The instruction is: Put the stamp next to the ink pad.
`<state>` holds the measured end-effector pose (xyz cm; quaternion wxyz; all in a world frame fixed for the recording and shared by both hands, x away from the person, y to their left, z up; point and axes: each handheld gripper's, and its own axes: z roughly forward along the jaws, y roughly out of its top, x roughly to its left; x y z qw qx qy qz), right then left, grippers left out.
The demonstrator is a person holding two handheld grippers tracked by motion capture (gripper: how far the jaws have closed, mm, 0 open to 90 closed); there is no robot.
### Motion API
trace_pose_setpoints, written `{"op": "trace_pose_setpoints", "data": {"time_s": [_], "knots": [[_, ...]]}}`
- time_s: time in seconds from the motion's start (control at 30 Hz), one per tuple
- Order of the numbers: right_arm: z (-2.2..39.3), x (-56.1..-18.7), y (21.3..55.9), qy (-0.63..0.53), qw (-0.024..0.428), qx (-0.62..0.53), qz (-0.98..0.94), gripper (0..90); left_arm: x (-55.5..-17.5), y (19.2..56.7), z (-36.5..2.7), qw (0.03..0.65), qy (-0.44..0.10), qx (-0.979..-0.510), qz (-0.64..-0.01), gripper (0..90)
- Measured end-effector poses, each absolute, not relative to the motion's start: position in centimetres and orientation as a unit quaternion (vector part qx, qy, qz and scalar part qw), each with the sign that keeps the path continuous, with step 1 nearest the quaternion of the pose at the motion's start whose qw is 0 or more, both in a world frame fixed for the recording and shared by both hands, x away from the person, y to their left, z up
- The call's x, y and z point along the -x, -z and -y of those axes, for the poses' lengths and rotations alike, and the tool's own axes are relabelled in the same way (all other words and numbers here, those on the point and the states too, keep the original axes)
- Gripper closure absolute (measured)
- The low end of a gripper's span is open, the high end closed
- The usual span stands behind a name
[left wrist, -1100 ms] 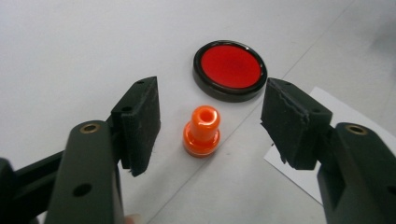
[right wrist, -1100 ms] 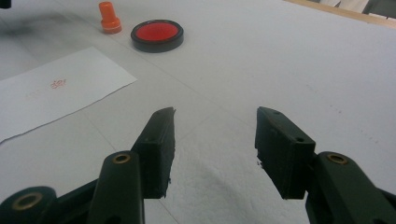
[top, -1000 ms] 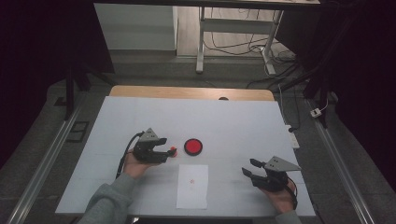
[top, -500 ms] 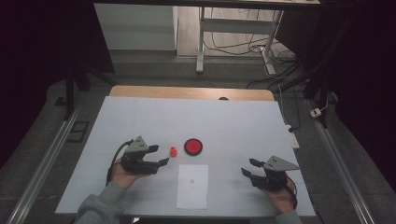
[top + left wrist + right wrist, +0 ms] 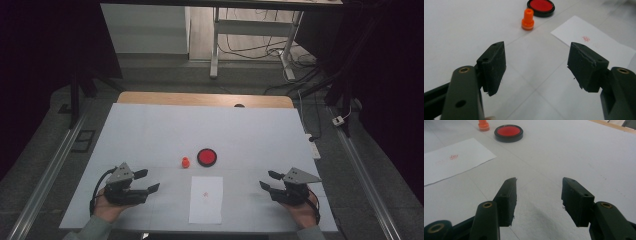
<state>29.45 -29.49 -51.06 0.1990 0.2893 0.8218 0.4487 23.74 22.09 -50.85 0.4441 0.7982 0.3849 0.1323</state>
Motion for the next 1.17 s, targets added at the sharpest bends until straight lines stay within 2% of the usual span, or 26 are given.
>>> {"op": "trace_pose_setpoints", "data": {"time_s": [0.23, 1.17], "knots": [[29.68, -29.54, 51.2, -0.434, 0.208, -0.284, -0.829, 45.7, -23.39, 51.49, -23.21, 0.441, -0.132, -0.794, -0.396, 31.2], [29.89, -29.32, 51.04, -0.441, 0.207, -0.284, -0.826, 45.4, -23.91, 51.74, -22.8, 0.435, -0.128, -0.802, -0.39, 31.7]]}}
